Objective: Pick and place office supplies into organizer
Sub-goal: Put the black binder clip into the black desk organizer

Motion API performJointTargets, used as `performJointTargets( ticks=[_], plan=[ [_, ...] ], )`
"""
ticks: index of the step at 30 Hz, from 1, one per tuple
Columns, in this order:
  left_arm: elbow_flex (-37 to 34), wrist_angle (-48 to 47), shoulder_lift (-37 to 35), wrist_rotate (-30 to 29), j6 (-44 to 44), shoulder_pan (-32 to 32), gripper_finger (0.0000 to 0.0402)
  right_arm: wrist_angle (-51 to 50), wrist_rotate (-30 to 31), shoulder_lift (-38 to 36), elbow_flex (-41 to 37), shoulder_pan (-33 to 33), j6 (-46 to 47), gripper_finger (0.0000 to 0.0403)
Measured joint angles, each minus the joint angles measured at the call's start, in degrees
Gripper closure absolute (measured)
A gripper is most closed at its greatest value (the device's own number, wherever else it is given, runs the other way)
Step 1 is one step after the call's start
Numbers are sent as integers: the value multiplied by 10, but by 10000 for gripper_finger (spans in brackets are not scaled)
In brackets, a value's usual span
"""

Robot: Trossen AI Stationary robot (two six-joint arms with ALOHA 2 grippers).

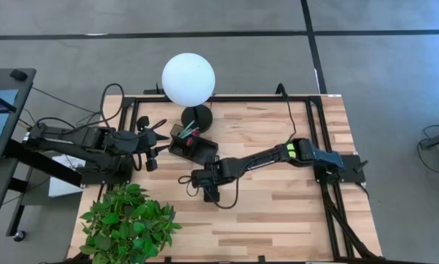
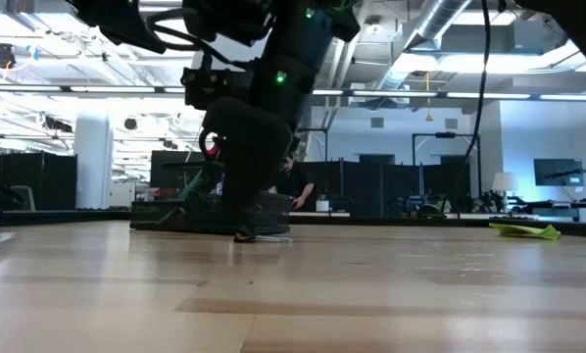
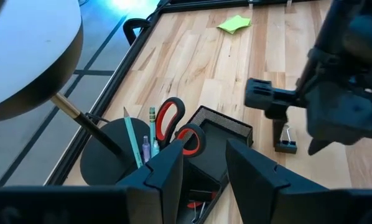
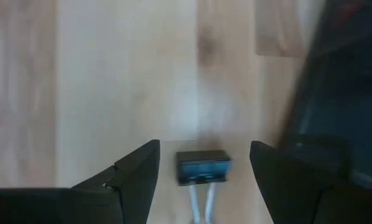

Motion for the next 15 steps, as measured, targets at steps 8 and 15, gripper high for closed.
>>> performJointTargets(
  ticks=[8, 15],
  plan=[
    [0, 0, 0, 0, 8, 0, 284, -15, -30, 0, 0, -18, -34, 159],
    [0, 0, 0, 0, 10, 0, 284, -22, -52, 0, 0, -19, -61, 159]
  ],
)
